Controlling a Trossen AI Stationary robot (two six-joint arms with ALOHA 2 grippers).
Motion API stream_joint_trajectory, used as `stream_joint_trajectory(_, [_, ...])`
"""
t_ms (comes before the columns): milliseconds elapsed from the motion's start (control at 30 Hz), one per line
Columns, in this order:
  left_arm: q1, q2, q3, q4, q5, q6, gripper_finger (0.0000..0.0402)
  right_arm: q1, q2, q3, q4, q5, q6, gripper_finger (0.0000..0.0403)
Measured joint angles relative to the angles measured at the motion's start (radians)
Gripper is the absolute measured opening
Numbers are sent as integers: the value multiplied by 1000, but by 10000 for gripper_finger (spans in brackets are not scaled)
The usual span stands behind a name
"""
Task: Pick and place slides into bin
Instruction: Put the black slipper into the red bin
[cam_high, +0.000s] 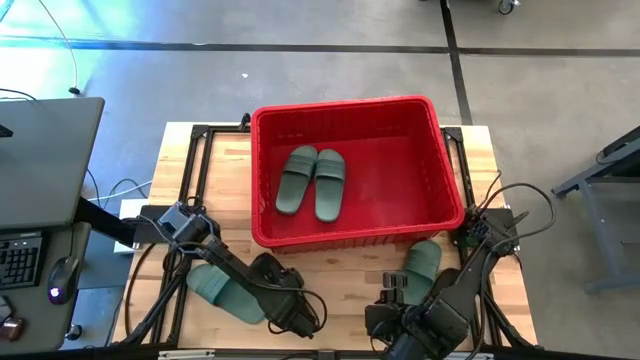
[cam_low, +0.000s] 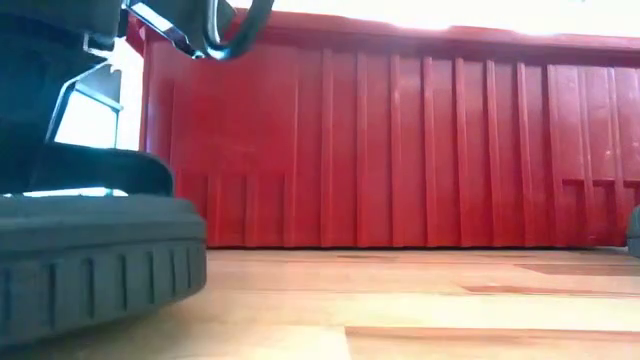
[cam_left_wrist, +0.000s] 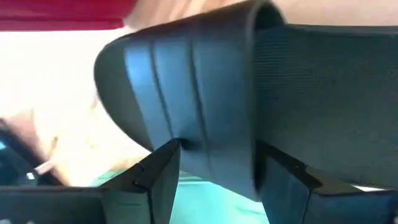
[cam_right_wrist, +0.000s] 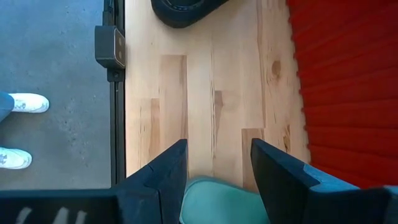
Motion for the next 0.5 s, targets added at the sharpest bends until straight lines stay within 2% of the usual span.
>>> stream_joint_trajectory(100, [1, 0, 0, -5, -6, 13, 170, -1, 0, 0, 3, 0, 0, 168])
stream_joint_trajectory(167, [1, 0, 0, 0, -2, 30, 148, -2, 0, 0, 5, 1, 0, 168])
stream_joint_trajectory(367, [1, -1, 0, 54, 47, 126, 19, -2, 0, 0, 4, 1, 4, 168])
stream_joint_trajectory(500, [0, -1, 32, 76, 100, 175, 14, -2, 0, 0, 5, 26, 5, 168])
